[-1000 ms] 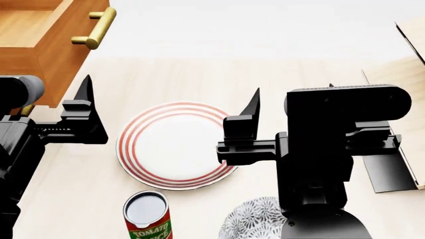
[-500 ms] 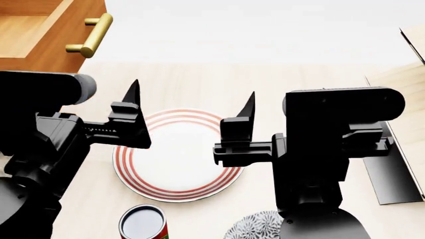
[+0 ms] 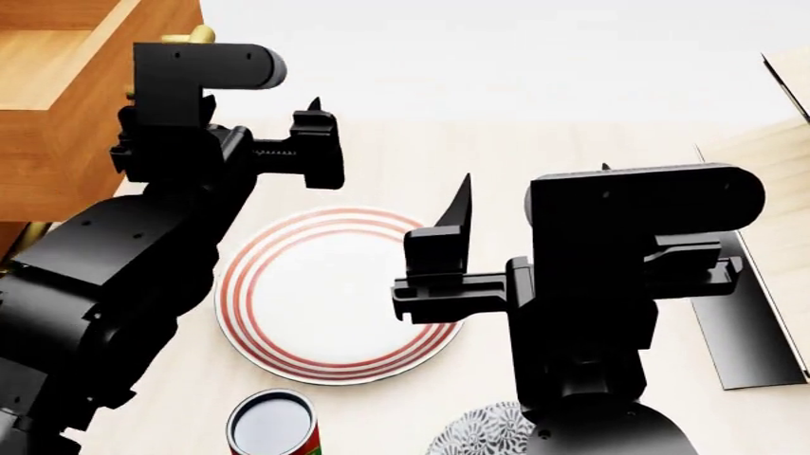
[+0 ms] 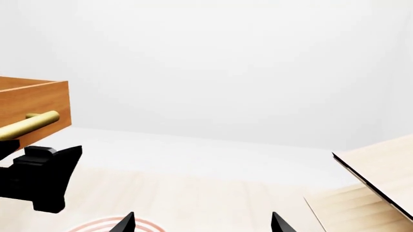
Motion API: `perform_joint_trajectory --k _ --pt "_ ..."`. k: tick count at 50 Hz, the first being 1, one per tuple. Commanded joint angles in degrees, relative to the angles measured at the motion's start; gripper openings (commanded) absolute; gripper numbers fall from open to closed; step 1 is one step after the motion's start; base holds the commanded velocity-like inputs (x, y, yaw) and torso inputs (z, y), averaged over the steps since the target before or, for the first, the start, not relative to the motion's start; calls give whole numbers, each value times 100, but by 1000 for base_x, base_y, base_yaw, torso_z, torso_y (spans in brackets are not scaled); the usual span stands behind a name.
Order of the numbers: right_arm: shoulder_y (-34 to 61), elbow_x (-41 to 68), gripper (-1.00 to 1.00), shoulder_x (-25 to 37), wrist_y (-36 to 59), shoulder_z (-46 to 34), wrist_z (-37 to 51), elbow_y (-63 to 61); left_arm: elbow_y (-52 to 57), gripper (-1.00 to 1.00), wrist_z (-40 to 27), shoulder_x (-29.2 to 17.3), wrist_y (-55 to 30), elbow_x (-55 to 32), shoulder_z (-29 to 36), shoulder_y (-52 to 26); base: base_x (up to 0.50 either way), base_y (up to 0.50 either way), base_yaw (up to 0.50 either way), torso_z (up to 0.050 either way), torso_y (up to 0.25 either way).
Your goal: Close the top drawer of the cabinet.
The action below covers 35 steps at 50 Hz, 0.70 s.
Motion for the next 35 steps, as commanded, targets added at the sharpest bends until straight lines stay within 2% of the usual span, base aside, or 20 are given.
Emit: perform_joint_trajectory --k 1,7,16,17,18,27,35 --pt "24 83 100 -12 132 -35 57 -147 -2515 100 24 7 1412 -261 732 -869 0 0 0 0 0" --pt "-63 98 100 28 24 -21 51 -89 -4045 100 48 52 2264 -341 902 -1330 0 0 0 0 0" --pt "-190 101 100 35 -122 -92 84 9 -4151 100 -153 -272 2200 226 611 -1746 0 0 0 0 0" --pt "-48 34 100 -21 -237 -270 113 267 -4156 100 -862 -1132 1762 389 252 -1919 0 0 0 0 0" --pt "-40 28 100 -28 -243 -295 127 285 -4156 100 -856 -1439 1725 537 70 -1909 0 0 0 0 0" --pt "-9 68 100 -49 -205 -313 181 296 -4154 100 -831 -1707 1644 1554 -986 -1878 0 0 0 0 1" --pt "-39 103 100 1 -248 -319 186 298 -4155 100 -879 -1796 1628 1999 -1475 -1790 0 0 0 0 0"
